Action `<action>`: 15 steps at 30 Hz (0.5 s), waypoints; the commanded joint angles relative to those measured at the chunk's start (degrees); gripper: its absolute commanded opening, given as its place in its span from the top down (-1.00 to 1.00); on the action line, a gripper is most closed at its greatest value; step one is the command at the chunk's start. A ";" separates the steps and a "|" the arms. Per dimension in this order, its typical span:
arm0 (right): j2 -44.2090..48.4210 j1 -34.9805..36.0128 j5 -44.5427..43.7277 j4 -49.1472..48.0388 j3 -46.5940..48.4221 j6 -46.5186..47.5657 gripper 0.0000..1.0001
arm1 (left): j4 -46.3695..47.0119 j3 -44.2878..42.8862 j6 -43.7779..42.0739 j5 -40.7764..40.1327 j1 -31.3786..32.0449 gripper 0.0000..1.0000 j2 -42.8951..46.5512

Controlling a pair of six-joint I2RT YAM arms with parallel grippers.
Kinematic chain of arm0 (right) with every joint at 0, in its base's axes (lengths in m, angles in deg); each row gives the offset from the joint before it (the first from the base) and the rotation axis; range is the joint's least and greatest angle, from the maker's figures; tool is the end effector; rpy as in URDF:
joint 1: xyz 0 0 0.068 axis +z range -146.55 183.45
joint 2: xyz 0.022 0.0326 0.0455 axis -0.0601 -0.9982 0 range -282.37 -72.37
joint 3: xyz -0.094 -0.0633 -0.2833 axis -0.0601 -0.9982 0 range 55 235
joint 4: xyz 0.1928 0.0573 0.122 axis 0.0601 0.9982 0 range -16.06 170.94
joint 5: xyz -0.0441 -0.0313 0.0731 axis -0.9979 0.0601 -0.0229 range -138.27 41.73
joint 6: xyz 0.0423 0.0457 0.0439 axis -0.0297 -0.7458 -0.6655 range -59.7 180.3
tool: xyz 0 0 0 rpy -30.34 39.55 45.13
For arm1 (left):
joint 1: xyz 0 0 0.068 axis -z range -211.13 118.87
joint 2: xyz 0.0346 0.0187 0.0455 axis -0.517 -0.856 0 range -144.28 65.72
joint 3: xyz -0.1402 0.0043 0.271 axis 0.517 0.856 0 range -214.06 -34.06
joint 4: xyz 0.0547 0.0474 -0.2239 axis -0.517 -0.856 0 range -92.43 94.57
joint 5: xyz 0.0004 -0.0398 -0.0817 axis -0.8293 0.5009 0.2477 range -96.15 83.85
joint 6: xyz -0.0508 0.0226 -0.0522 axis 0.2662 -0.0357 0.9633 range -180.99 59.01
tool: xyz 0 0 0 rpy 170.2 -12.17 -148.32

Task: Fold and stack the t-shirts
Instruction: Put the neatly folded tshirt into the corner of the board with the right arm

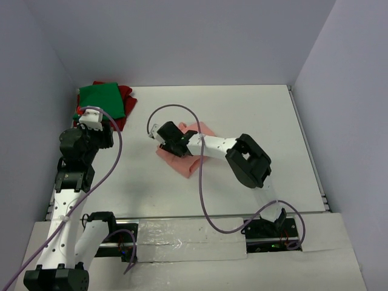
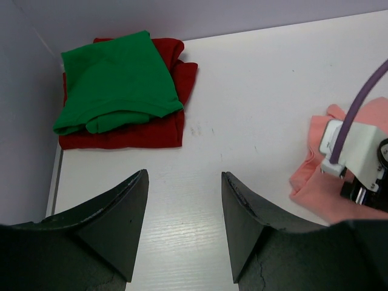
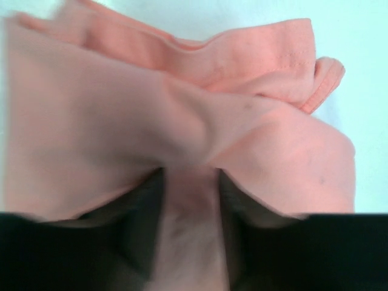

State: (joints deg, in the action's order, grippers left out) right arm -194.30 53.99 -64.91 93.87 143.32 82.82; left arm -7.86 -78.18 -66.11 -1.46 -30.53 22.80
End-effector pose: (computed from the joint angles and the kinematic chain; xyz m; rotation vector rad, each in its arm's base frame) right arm 0.3141 0.3524 0.1865 -1.3657 2.0421 -0.1526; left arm 0.1535 -0.0068 0.3536 0.1473 1.7598 -0.0150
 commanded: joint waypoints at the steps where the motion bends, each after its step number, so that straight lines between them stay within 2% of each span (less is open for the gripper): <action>1: 7.66 3.50 1.97 1.43 -1.12 -0.02 -0.06 | 1.88 -1.58 0.64 1.37 -0.51 -0.21 0.73; 2: 9.24 4.73 1.88 1.70 -1.73 0.15 -0.32 | 1.97 -1.32 0.56 1.55 -0.51 -0.21 0.73; 9: 12.33 11.67 -1.27 7.31 -1.83 0.77 -0.54 | 2.23 -0.71 0.29 2.08 -0.51 -0.21 0.90; 15: 6.38 15.37 -8.21 9.69 -2.97 0.68 -0.56 | 1.97 -1.06 0.38 2.34 -0.51 -0.21 1.17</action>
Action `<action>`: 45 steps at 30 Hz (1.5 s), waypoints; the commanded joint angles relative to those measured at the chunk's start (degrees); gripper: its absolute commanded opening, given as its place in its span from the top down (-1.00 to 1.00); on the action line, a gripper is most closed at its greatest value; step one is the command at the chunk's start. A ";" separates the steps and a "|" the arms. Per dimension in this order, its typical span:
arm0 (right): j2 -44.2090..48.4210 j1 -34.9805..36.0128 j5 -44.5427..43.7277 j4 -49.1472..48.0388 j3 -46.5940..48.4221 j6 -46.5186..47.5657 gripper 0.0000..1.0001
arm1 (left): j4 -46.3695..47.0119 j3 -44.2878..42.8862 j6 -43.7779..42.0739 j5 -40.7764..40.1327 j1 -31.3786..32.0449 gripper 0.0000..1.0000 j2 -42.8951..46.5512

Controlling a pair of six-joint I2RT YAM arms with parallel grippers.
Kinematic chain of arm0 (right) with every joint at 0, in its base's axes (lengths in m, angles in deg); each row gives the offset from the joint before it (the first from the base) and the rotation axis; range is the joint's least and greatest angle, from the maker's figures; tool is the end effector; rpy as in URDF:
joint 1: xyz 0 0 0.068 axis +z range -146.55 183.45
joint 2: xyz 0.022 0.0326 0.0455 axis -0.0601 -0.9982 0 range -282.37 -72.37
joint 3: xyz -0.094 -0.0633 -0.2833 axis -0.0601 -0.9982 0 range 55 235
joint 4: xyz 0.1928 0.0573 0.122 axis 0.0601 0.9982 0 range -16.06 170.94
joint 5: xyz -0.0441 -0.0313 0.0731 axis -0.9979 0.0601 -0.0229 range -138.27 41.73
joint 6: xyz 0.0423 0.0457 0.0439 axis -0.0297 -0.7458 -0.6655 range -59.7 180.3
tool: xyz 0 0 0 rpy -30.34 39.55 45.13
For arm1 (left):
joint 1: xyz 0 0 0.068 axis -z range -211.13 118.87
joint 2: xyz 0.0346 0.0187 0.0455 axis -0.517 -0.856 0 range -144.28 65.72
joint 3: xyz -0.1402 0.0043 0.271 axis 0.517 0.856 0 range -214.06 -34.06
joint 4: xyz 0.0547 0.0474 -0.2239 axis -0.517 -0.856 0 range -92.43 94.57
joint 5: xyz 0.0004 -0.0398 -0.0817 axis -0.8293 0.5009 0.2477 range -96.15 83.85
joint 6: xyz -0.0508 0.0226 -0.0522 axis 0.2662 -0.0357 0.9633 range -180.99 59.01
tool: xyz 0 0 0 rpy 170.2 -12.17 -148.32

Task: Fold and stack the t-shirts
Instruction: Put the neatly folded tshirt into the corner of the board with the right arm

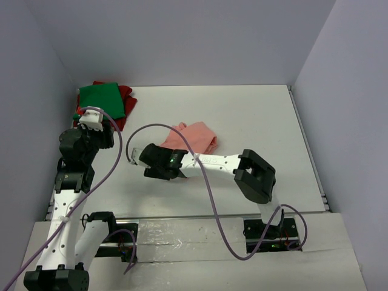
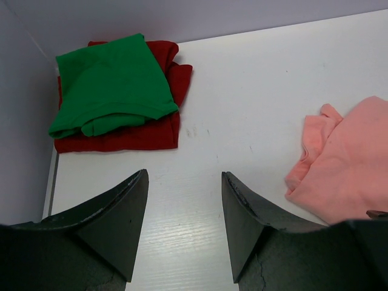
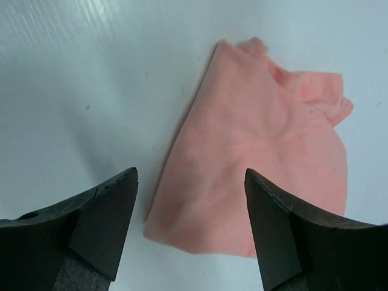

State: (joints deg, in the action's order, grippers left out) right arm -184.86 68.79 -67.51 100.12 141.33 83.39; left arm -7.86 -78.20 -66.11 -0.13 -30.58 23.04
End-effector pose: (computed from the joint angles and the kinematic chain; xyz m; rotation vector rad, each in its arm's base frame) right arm 0.2018 0.3884 0.2396 -1.5826 1.8265 -0.0850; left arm 0.1523 -0.0082 0.3543 0.1632 1.7536 -0.0345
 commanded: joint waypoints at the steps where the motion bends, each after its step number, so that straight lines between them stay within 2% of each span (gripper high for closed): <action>1: -4.31 1.71 -7.89 3.62 -0.81 -0.06 -0.56 | 2.05 -1.04 0.38 0.92 -0.47 -0.21 1.01; 4: -7.65 3.29 -15.10 2.31 -1.60 0.29 -0.57 | 1.97 -1.04 0.29 1.27 -0.47 -0.21 0.93; 9: -13.54 3.74 -17.66 6.17 2.00 -1.99 -0.57 | 1.71 -1.12 0.20 1.71 -0.47 -0.21 0.93; 15: -18.90 3.13 -25.31 8.45 4.64 -2.52 -0.57 | 1.44 -1.30 0.20 2.33 -0.47 -0.21 0.93; 20: -24.96 0.50 -26.99 16.78 8.85 -6.64 -0.57 | 1.00 -1.56 0.03 2.94 -0.47 -0.21 1.10; 23: -26.47 -0.91 -27.25 18.47 9.74 -7.88 -0.54 | 0.74 -1.65 -0.06 3.29 -0.47 -0.21 1.19; 26: -26.47 -2.50 -26.02 19.17 9.48 -8.50 -0.40 | 0.74 -1.65 -0.06 3.91 -0.47 -0.20 1.19; 27: -26.64 -3.28 -25.41 19.87 9.65 -8.76 -0.13 | 0.65 -1.65 -0.15 4.00 -0.47 -0.21 1.28; 29: -26.82 -3.99 -23.39 21.02 9.65 -8.94 0.16 | 0.47 -1.83 -0.15 4.35 -0.47 -0.21 1.45; 30: -26.73 -4.34 -22.95 21.20 9.30 -9.12 0.47 | 0.39 -1.83 -0.15 4.44 -0.47 -0.21 1.54; 33: -25.42 -5.40 -20.57 20.50 7.20 -8.15 0.84 | 0.21 -1.83 -0.24 4.61 -0.47 -0.20 1.72; 36: -23.66 -5.58 -18.29 19.27 5.18 -7.45 1.00 | 0.12 -1.74 -0.32 4.88 -0.47 -0.20 1.81; 41: -17.07 -1.73 -14.77 15.58 0.69 -5.43 1.00 | 0.12 -1.91 -0.24 5.23 -0.47 -0.21 1.81; 45: -12.59 2.76 -8.54 17.06 -2.21 -6.04 1.00 | 0.03 -1.83 -0.32 5.23 -0.47 -0.21 1.98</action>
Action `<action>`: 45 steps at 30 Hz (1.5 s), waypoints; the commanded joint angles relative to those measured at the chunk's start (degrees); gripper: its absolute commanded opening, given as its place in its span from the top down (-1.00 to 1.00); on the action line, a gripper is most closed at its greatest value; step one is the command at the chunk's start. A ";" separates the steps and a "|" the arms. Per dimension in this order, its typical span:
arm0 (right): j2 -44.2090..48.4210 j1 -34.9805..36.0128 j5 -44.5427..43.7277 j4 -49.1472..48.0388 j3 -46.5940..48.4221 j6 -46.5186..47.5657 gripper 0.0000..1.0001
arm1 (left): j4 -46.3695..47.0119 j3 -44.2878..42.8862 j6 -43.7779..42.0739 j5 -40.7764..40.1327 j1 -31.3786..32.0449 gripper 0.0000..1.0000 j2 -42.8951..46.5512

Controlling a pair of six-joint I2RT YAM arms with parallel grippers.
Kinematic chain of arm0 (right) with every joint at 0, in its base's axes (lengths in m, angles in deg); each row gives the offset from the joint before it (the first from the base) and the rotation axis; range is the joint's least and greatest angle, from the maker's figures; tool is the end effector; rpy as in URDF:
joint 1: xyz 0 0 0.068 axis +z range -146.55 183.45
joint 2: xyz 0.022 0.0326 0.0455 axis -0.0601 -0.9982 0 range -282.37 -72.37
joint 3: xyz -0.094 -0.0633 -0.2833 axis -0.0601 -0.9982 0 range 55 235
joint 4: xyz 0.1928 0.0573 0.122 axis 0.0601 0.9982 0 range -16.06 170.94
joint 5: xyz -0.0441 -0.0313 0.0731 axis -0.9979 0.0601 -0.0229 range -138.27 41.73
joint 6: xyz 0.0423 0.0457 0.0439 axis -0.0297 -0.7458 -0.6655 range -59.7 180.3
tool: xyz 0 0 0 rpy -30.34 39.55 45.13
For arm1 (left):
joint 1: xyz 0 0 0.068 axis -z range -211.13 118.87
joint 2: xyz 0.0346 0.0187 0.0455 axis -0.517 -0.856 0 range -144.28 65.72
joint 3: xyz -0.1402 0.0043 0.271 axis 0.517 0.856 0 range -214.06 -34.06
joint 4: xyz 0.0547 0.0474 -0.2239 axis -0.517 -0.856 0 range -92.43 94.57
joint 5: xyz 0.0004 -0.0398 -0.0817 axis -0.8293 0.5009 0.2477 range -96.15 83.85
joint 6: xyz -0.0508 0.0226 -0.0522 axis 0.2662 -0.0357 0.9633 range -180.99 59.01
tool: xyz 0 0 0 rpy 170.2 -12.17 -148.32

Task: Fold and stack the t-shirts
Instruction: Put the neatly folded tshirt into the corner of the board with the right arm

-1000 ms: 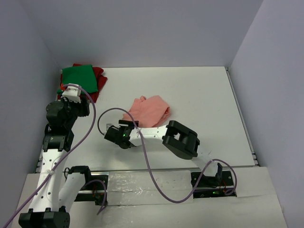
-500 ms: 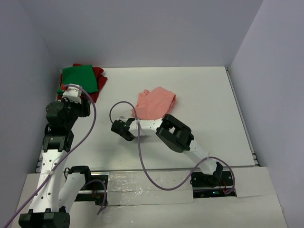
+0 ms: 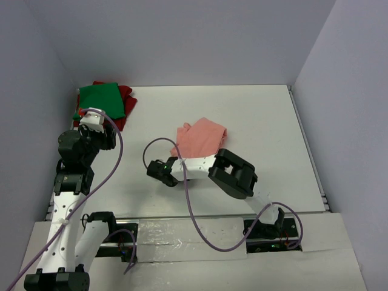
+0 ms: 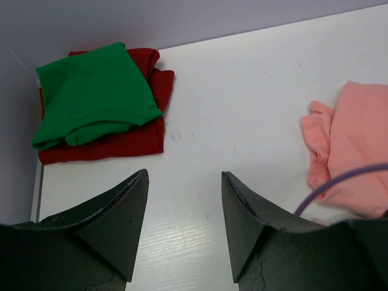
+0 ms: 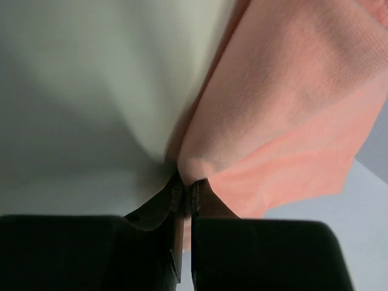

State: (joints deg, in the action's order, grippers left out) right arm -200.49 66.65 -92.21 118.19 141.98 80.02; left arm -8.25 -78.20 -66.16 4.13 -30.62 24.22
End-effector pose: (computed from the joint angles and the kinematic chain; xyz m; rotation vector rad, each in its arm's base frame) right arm 0.2276 0.3510 0.1298 -1.7082 1.9979 -0.9458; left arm 0.1464 -0.0127 0.3561 0.2171 1.7329 -0.0972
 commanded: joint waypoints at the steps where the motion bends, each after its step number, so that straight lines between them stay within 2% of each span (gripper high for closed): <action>1: 3.31 5.70 16.78 -0.66 -3.39 -2.85 1.00 | 0.43 -1.83 -0.19 1.23 -0.43 -0.21 0.89; 4: 2.61 6.94 15.65 -0.83 -4.71 -3.64 1.00 | 0.34 -1.91 -0.28 1.40 -0.43 -0.21 1.06; 5: 2.08 6.94 14.42 -1.53 -4.71 -3.90 0.94 | 0.25 -1.91 -0.28 1.58 -0.43 -0.21 1.07; 7: 1.47 6.94 11.78 -4.08 -6.20 -3.64 0.52 | 0.25 -2.00 -0.28 1.76 -0.43 -0.21 1.24; 8: 1.38 6.94 11.69 -4.34 -6.38 -3.99 0.18 | 0.25 -2.00 -0.37 1.84 -0.43 -0.21 1.15; 9: 1.72 7.11 11.51 -4.78 -6.47 -4.34 0.01 | 0.25 -1.92 -0.37 1.85 -0.43 -0.20 1.24; 11: 2.25 7.29 11.60 -6.01 -6.74 -4.52 -0.62 | 0.25 -1.83 -0.45 1.93 -0.43 -0.21 1.24; 19: 4.19 8.87 8.70 -8.48 -7.97 -6.98 -0.75 | 0.16 -1.83 -0.63 2.11 -0.43 -0.21 1.33; 22: 3.48 8.70 15.70 -4.98 -6.13 -9.53 -0.77 | 0.16 -1.83 -0.72 2.37 -0.43 -0.21 1.42; 23: 3.83 8.43 24.34 -3.57 -5.51 -9.97 -0.78 | 0.08 -1.91 -0.72 2.46 -0.43 -0.21 1.42; 27: 5.67 8.17 37.05 -0.75 -3.75 -11.99 -0.78 | 0.16 -1.91 -0.72 2.64 -0.43 -0.20 1.42; 30: 8.66 7.91 43.22 -1.09 -3.40 -12.51 -0.78 | 0.08 -2.00 -0.72 2.81 -0.43 -0.21 1.33; 32: 9.55 8.60 39.75 -1.44 -3.31 -12.78 -0.78 | -0.19 -2.09 -0.72 2.81 -0.43 -0.20 1.42; 33: 9.55 8.78 33.29 -2.84 -3.74 -12.52 -0.78 | -0.19 -2.18 -0.72 2.90 -0.34 -0.21 1.50; 39: 7.18 8.70 17.95 -7.85 -7.78 -10.68 -0.78 | -0.10 -2.00 -0.81 2.99 -0.43 -0.21 1.42; 42: 4.55 8.61 7.43 -11.19 -10.77 -9.01 -0.78 | -0.19 -2.09 -0.90 2.99 -0.43 -0.20 1.24; 45: 1.30 6.86 3.70 -13.14 -11.22 -7.34 -0.79 | -0.10 -2.00 -1.07 3.07 -0.43 -0.20 1.15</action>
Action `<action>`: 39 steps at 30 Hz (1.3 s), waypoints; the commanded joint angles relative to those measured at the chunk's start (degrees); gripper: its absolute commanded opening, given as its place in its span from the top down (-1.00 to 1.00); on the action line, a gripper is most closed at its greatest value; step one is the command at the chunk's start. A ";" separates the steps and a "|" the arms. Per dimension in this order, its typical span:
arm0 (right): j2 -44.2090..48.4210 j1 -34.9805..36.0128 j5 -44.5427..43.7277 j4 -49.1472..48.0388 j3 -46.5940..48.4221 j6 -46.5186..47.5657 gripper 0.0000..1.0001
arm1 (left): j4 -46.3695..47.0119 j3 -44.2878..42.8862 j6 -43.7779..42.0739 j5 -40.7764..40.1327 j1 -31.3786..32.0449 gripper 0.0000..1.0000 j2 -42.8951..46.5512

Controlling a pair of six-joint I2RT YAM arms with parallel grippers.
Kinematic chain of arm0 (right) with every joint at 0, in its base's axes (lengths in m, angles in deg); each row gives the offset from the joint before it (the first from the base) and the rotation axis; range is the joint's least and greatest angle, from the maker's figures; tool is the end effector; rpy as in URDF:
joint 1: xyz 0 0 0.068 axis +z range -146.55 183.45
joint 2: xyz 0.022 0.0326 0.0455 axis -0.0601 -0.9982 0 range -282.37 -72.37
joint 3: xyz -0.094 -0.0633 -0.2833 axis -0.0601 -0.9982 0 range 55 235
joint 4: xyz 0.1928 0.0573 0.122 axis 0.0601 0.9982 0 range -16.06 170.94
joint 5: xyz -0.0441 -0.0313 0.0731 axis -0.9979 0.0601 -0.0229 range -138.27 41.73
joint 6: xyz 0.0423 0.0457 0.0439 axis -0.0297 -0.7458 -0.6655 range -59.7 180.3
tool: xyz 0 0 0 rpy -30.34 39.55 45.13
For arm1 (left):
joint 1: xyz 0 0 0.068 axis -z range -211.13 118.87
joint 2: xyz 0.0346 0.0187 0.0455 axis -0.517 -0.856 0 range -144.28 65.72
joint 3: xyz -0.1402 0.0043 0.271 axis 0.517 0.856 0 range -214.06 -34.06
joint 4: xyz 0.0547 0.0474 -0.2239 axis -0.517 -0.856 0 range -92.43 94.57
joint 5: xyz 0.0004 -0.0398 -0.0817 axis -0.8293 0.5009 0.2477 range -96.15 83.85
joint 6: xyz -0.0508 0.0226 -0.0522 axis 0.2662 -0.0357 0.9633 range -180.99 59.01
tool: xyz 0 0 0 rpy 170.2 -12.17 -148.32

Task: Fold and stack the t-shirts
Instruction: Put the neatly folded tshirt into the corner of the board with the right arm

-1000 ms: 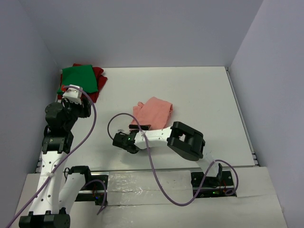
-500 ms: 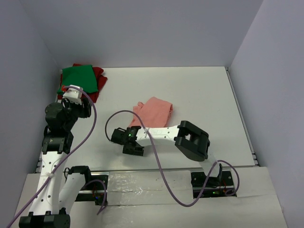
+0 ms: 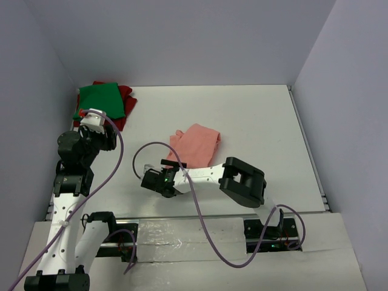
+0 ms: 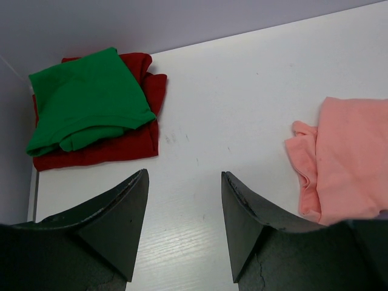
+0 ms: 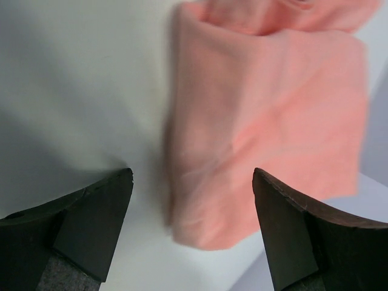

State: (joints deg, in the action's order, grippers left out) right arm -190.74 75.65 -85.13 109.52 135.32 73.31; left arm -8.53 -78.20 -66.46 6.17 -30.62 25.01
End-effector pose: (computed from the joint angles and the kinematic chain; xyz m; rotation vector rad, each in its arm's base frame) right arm 0.1606 0.3732 0.1681 -1.6222 1.9428 -0.5530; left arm 0.1425 -0.0150 0.3573 0.2476 1.7193 -0.1233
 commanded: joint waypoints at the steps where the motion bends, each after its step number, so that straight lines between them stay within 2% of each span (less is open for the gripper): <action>1: -10.46 -2.94 -4.52 -4.55 -4.38 -0.45 -0.79 | 0.10 -1.92 -0.77 1.04 -0.43 -0.20 0.37; 5: -14.96 -8.38 -6.38 -2.28 -2.27 -0.71 -0.79 | -0.26 -2.00 -1.03 0.96 -0.43 -0.20 0.37; 10: -16.28 -14.01 -2.43 -1.12 -0.51 -0.98 -0.78 | -0.43 -2.09 -1.03 0.96 -0.43 -0.20 0.28; 12: -15.76 -15.77 -0.42 -1.65 -0.51 -0.71 -0.57 | -0.43 -2.26 -1.12 0.96 -0.43 -0.20 0.19; 13: -15.75 -16.30 0.99 -1.56 -0.33 -0.36 -0.26 | -0.69 -2.27 -1.12 1.04 -0.43 -0.20 0.19; 14: -16.10 -17.26 3.18 0.01 0.80 -0.71 0.66 | -0.70 -2.44 -1.12 1.22 -0.43 -0.20 0.19; 15: -16.11 -17.62 4.24 0.72 1.07 -0.89 1.00 | -0.70 -2.44 -1.12 1.39 -0.43 -0.20 0.10; 20: -15.06 -18.06 7.32 1.43 0.20 0.17 1.00 | -0.96 -2.27 -1.12 1.74 -0.43 -0.19 0.37; 24: -10.76 -17.01 9.35 1.25 0.28 1.13 1.00 | -1.05 -2.53 -1.03 1.83 -0.43 -0.19 0.72; 29: -6.18 -15.95 10.85 -1.02 2.91 3.50 1.00 | -0.78 -2.18 -1.03 1.40 -0.43 -0.19 1.16; 31: -3.90 -16.04 9.97 -4.70 3.79 5.34 1.00 | -0.35 -1.83 -1.03 0.87 -0.43 -0.20 1.24; 34: -3.01 -16.91 9.35 -6.83 7.74 7.37 1.00 | 0.27 -1.30 -0.94 -0.10 -0.43 -0.20 1.24; 39: -8.80 -19.55 12.77 -2.71 25.04 7.11 1.00 | 0.45 -1.21 -1.03 -0.63 -0.43 -0.19 1.77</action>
State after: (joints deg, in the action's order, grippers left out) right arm -197.62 57.73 -77.46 109.80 150.95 80.50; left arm -9.80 -78.22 -67.43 6.28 -30.66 25.91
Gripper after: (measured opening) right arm 0.079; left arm 0.597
